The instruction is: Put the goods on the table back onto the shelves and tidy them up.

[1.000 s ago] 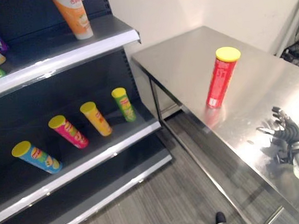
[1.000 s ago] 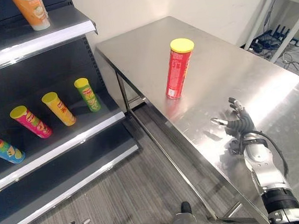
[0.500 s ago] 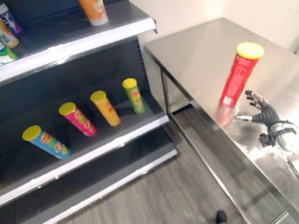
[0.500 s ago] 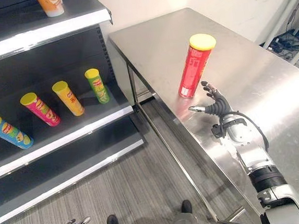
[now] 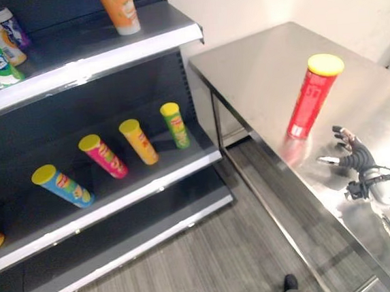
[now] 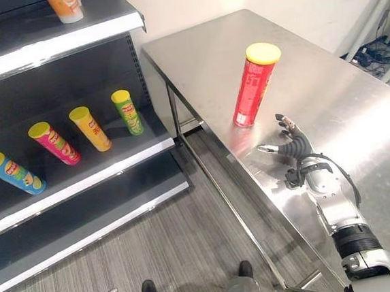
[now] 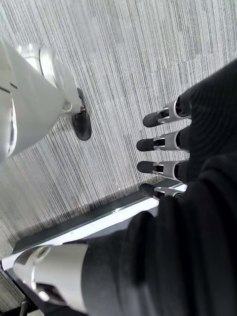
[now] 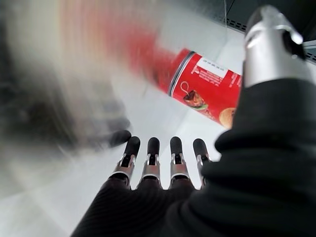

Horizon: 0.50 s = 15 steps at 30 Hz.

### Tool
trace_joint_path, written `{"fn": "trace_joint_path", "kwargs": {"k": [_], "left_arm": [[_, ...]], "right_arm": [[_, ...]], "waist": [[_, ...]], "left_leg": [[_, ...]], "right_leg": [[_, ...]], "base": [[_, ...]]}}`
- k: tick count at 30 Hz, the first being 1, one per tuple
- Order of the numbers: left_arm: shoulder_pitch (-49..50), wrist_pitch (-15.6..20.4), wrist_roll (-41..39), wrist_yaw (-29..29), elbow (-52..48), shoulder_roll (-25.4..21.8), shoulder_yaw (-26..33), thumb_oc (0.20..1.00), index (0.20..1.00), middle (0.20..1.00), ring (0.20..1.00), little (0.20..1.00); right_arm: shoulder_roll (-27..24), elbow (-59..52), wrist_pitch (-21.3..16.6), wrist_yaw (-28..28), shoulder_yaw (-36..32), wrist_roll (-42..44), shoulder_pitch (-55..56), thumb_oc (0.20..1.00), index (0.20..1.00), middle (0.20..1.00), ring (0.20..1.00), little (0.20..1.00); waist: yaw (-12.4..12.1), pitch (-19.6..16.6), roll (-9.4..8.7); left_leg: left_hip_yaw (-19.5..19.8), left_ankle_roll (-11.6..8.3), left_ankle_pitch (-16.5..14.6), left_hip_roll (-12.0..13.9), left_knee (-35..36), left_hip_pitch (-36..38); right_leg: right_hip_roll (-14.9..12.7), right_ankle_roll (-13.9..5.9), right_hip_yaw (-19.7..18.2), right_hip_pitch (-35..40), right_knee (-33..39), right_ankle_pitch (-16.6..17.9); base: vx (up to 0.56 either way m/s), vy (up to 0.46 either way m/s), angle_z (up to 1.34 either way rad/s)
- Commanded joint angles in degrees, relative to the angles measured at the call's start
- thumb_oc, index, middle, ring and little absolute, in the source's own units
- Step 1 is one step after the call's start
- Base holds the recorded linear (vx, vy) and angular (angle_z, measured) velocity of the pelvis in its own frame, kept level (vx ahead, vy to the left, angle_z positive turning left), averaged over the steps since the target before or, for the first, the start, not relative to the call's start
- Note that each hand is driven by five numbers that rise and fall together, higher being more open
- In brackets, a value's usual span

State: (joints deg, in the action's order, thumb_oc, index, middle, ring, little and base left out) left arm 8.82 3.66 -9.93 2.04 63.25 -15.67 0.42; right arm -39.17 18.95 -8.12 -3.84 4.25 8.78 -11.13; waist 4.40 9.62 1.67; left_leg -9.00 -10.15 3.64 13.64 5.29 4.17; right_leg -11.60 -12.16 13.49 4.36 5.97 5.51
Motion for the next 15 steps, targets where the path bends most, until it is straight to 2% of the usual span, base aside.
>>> {"fn": "trace_joint_path", "kwargs": {"k": [1,7,15], "left_arm": [[-3.9,1.1,1.3,0.5,1.1,-3.6,0.1,1.000,1.000,1.000,1.000,1.000],[-4.3,1.3,0.9,0.2,1.0,-4.4,-1.4,1.000,1.000,1.000,1.000,1.000],[-3.9,1.3,0.2,-0.2,1.8,-4.7,-2.8,1.000,1.000,1.000,1.000,1.000]], "right_arm": [[-0.8,2.4,-1.1,-2.2,-2.9,-1.8,-2.8,1.000,1.000,1.000,1.000,1.000],[-2.2,11.7,0.0,-4.2,-1.9,-0.9,-8.2,1.000,1.000,1.000,1.000,1.000],[-4.4,17.6,0.1,-5.4,-1.0,1.0,-14.3,1.000,1.000,1.000,1.000,1.000]], "waist": [[-0.4,1.1,-3.27],[-1.2,1.3,-2.85],[-1.7,1.3,-2.42]], "left_leg": [[2.3,0.92,-7.4,-2.6,-0.6,4.7],[2.8,0.68,-7.1,-2.4,-0.6,4.5],[3.4,0.30,-6.5,-2.1,-0.6,4.0]], "right_leg": [[4.1,3.52,-2.7,0.7,-1.9,-8.5],[4.2,3.74,-2.1,0.9,-2.0,-8.6],[4.5,4.08,-1.3,1.1,-2.1,-9.1]], "base": [[0.01,-0.033,0.02],[0.00,-0.038,0.03],[0.00,-0.031,0.09]]}}
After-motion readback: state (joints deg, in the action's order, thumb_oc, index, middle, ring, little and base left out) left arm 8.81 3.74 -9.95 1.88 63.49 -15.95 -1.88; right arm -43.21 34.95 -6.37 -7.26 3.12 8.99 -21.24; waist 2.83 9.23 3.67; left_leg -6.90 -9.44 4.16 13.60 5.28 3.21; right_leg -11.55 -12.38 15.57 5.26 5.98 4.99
